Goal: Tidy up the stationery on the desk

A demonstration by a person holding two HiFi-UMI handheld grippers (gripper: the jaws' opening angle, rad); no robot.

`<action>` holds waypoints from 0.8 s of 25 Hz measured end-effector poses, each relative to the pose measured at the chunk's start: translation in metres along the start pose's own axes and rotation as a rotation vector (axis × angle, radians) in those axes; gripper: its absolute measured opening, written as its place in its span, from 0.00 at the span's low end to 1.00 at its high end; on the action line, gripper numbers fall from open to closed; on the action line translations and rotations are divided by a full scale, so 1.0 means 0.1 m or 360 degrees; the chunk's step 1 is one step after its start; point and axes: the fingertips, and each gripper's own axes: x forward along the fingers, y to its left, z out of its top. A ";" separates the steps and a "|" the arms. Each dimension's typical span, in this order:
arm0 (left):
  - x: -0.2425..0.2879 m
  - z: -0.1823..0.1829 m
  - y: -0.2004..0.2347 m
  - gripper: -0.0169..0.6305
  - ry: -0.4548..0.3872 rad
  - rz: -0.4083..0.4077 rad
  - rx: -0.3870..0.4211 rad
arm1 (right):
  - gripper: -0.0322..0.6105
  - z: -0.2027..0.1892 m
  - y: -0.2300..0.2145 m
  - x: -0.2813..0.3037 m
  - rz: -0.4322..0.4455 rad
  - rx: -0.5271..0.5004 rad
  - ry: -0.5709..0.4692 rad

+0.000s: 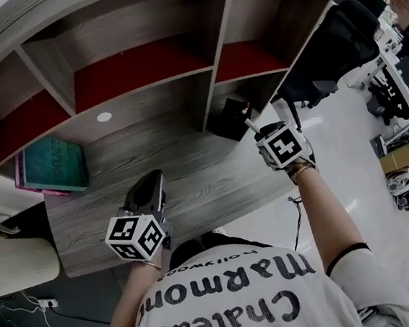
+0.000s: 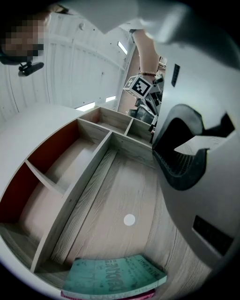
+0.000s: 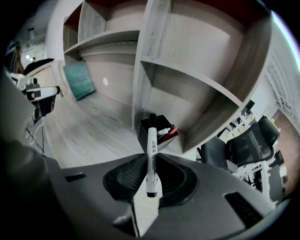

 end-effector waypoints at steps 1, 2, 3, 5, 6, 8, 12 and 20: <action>0.02 0.00 0.00 0.05 -0.0001 0.0013 -0.0001 | 0.17 -0.01 0.00 0.05 0.0026 -0.0053 0.0045; 0.03 0.00 0.00 0.05 -0.0001 0.0026 -0.0003 | 0.17 -0.05 0.01 0.09 0.0056 -0.0088 0.0104; 0.03 0.00 0.01 0.05 0.0000 0.0038 -0.0004 | 0.17 -0.08 0.02 0.13 0.0082 -0.0118 0.0159; 0.03 -0.01 0.02 0.05 0.0001 0.0060 -0.0004 | 0.17 -0.11 0.01 0.19 0.0106 -0.0197 0.0246; 0.03 -0.01 0.03 0.05 0.0000 0.0069 -0.0002 | 0.17 -0.12 -0.01 0.21 0.0091 -0.0262 0.0287; 0.02 0.00 0.04 0.05 -0.0006 0.0090 0.0001 | 0.17 -0.10 -0.11 0.25 0.0014 -0.0444 0.0353; -0.03 0.01 0.09 0.05 -0.0020 0.0134 -0.0001 | 0.17 -0.04 -0.24 0.29 -0.0119 -0.0821 0.0482; -0.15 0.00 0.18 0.05 -0.0042 0.0200 -0.0021 | 0.17 0.11 -0.26 0.39 -0.0267 -0.1345 0.0621</action>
